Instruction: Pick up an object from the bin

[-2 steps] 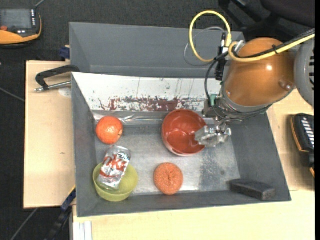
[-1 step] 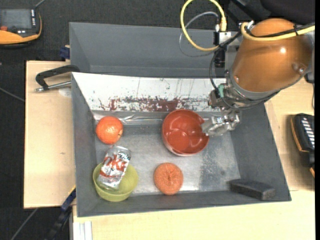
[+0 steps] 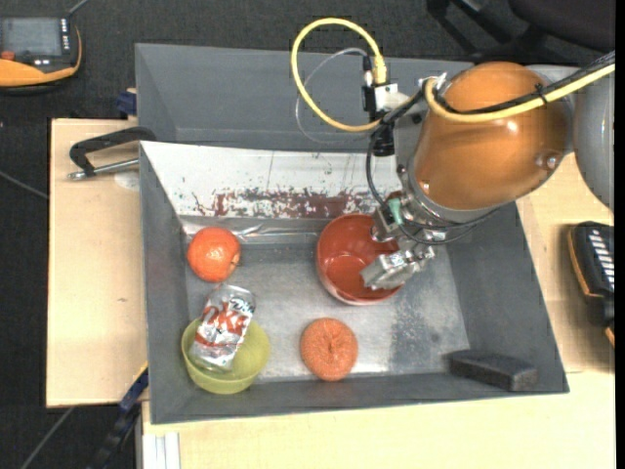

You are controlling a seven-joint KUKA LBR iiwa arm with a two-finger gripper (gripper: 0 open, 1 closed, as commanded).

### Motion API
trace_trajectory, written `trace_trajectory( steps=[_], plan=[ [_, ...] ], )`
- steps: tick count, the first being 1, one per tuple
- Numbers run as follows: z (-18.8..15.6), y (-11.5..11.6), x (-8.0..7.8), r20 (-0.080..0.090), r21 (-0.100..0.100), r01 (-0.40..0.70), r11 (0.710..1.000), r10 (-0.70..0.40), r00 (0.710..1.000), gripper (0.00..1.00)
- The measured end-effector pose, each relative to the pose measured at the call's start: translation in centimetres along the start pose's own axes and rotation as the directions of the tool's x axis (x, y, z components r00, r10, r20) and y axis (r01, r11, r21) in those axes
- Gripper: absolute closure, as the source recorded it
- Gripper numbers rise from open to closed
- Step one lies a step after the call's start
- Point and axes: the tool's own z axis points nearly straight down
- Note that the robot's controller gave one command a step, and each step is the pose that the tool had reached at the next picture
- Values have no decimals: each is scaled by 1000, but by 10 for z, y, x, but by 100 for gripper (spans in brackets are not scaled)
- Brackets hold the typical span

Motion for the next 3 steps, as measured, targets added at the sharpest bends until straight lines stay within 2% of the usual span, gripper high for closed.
trace_trajectory(
  steps=[1,2,3],
  plan=[
    [0,0,1,-1,1,-3,1000,3,1000,0],
    [90,-82,-22,4,5,155,988,-155,988,0],
    [122,10,19,6,-4,115,993,-115,993,0]
  ],
)
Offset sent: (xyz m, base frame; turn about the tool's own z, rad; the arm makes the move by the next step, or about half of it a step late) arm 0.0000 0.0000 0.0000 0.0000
